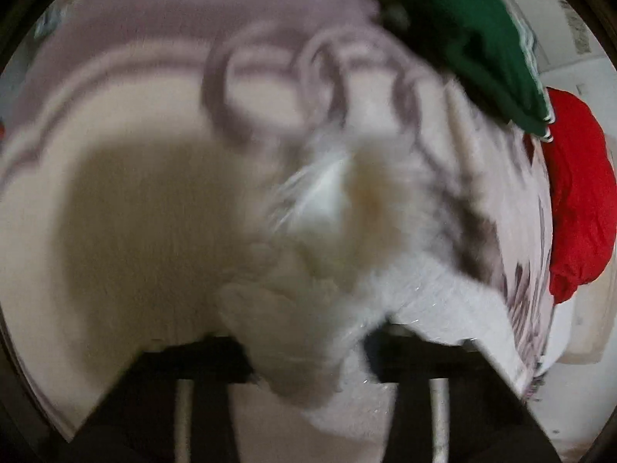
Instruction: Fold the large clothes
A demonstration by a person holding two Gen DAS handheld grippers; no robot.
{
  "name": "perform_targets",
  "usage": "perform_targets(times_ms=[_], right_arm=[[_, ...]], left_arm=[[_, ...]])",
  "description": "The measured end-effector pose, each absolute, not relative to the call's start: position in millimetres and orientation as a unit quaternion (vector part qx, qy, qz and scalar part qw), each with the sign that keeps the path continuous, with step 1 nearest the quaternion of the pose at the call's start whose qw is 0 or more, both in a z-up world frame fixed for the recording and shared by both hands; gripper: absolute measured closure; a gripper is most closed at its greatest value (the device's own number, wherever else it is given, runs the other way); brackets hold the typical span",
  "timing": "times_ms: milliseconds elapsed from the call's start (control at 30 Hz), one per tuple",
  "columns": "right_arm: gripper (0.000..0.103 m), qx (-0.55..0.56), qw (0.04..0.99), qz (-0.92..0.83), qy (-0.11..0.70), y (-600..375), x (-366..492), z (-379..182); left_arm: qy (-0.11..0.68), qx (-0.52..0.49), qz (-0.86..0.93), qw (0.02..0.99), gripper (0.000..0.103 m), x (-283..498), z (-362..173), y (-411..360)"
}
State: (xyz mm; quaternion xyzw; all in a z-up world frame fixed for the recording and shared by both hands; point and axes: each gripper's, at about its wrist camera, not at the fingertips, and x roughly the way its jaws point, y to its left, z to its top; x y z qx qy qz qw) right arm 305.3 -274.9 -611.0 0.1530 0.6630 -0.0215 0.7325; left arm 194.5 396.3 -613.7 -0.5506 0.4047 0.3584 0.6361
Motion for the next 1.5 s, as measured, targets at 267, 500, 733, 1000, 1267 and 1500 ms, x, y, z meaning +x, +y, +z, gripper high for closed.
perform_targets(times_ms=[267, 500, 733, 1000, 1267, 1500], right_arm=[[0.043, 0.094, 0.779, 0.015, 0.620, -218, 311, -583], [0.043, 0.000, 0.736, 0.026, 0.677, -167, 342, -630], [0.029, -0.072, 0.765, -0.041, 0.638, -210, 275, -583], [0.019, -0.041, 0.775, -0.082, 0.625, -312, 198, -547], [0.019, 0.073, 0.766, -0.082, 0.633, -443, 107, -533], [0.019, 0.151, 0.738, -0.148, 0.641, -619, 46, -514]], left_arm=[[0.402, -0.432, 0.350, 0.728, 0.090, 250, -559, 425], [0.403, -0.337, 0.326, 0.786, 0.090, 289, -504, 415], [0.390, -0.187, 0.303, 0.849, 0.090, 333, -432, 349], [0.384, -0.048, 0.214, 0.897, 0.091, 379, -382, 205], [0.409, 0.017, 0.084, 0.908, 0.091, 413, -381, 15], [0.470, 0.056, -0.030, 0.880, 0.092, 433, -435, -163]])
